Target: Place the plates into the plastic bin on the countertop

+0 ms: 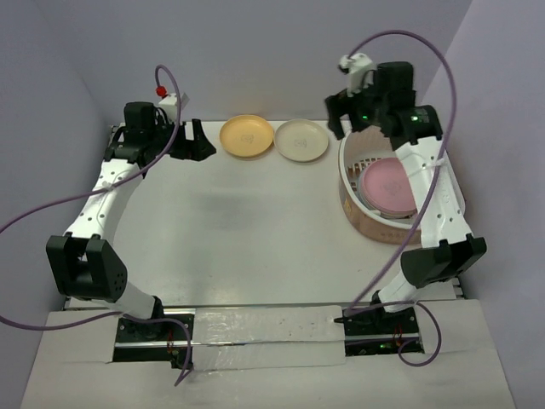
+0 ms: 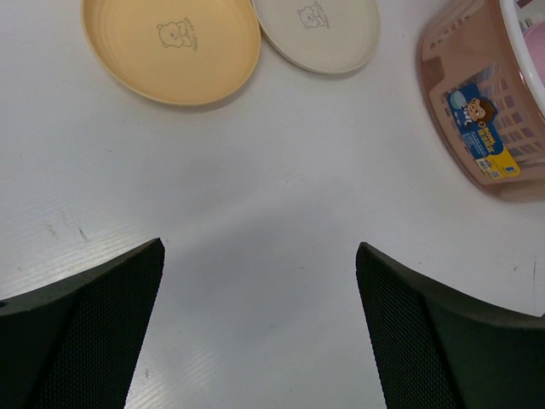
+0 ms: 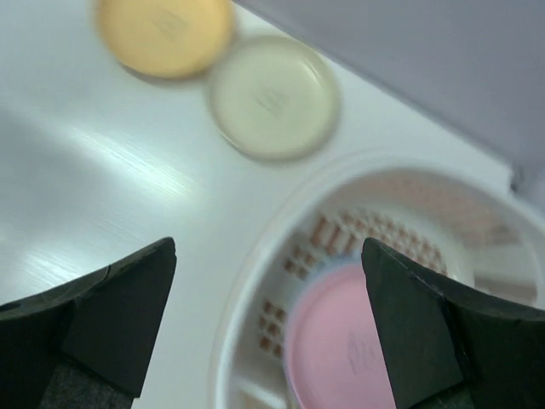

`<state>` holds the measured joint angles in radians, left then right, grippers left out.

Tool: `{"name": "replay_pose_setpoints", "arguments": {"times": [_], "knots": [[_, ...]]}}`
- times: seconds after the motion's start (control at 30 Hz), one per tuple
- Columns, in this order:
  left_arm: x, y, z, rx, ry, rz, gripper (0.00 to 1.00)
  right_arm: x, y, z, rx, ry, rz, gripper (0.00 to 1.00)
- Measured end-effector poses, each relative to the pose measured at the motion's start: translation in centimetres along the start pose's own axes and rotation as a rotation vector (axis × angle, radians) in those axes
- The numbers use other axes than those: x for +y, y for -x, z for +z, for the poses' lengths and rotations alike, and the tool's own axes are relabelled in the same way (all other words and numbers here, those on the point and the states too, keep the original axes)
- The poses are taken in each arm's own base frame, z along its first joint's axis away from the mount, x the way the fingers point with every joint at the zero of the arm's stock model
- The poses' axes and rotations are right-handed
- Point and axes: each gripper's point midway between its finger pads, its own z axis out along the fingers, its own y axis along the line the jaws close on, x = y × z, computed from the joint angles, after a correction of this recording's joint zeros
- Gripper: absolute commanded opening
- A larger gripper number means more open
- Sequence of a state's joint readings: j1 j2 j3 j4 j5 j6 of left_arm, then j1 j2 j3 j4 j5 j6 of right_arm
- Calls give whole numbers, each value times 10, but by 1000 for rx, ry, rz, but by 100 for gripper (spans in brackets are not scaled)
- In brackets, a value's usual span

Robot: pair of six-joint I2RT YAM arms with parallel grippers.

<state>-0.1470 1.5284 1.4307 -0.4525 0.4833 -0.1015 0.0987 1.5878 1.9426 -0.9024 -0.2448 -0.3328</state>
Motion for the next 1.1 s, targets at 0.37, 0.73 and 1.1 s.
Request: {"name": "replay_pose_setpoints", "arguments": {"times": [0.37,0.73,1.1], "knots": [[-3,-14,-10,24,-132,-39,99,111,7,127,58,232,-174,65],[2,-21,-11,35,-137,-50,99,135,-120,262,361,334,-154,62],[12,-30,-2,64,-130,-73,99,126,-106,293,283,289,-197,59]]}}
